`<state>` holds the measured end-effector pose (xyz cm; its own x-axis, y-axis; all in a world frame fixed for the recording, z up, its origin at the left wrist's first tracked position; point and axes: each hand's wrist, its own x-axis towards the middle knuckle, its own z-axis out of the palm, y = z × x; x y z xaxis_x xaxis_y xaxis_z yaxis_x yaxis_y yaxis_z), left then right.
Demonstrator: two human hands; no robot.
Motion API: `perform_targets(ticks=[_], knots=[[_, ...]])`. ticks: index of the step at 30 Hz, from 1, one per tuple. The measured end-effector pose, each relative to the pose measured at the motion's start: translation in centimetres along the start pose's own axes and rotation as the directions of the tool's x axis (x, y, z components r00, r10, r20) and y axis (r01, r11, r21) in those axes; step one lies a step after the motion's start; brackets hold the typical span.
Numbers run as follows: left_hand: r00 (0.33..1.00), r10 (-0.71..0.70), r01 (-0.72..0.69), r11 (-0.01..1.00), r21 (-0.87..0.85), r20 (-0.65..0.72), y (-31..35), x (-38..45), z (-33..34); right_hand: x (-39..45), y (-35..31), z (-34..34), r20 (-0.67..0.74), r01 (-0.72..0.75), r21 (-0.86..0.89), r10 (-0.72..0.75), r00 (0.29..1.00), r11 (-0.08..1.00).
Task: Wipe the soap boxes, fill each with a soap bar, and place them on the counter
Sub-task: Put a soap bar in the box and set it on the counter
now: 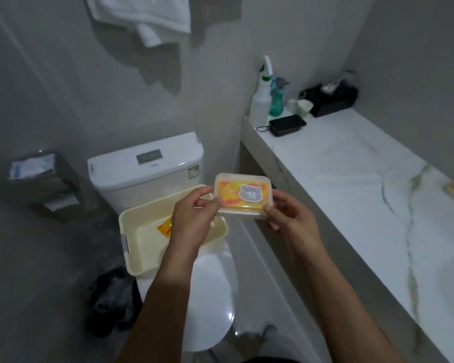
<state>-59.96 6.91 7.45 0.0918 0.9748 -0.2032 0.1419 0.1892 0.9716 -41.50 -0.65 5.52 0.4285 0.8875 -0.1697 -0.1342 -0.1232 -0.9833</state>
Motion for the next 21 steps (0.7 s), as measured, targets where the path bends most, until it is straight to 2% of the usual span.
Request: perform_targets(ticks=[5,9,21], knots=[[0.997,0.05,-0.05,0.999,0.016,0.056,3.5,-1.0,3.3,-0.9,-3.3,-3.4,-0.074,0.048,0.049,-0.044,0.996,0.998],[0.989,0.096,-0.1,0.995,0.023,0.113,5.2,-1.4,7.1,-1.3,-5.2,-7.0,-0.172,0.08,0.012,-0.077,0.982,0.997],[0.958,0.134,-0.146,0.989,0.031,0.254,7.5,-5.5,24.3,-2.5,-7.0,-23.6,-0.391,0.122,-0.094,-0.149,0.908,0.988]])
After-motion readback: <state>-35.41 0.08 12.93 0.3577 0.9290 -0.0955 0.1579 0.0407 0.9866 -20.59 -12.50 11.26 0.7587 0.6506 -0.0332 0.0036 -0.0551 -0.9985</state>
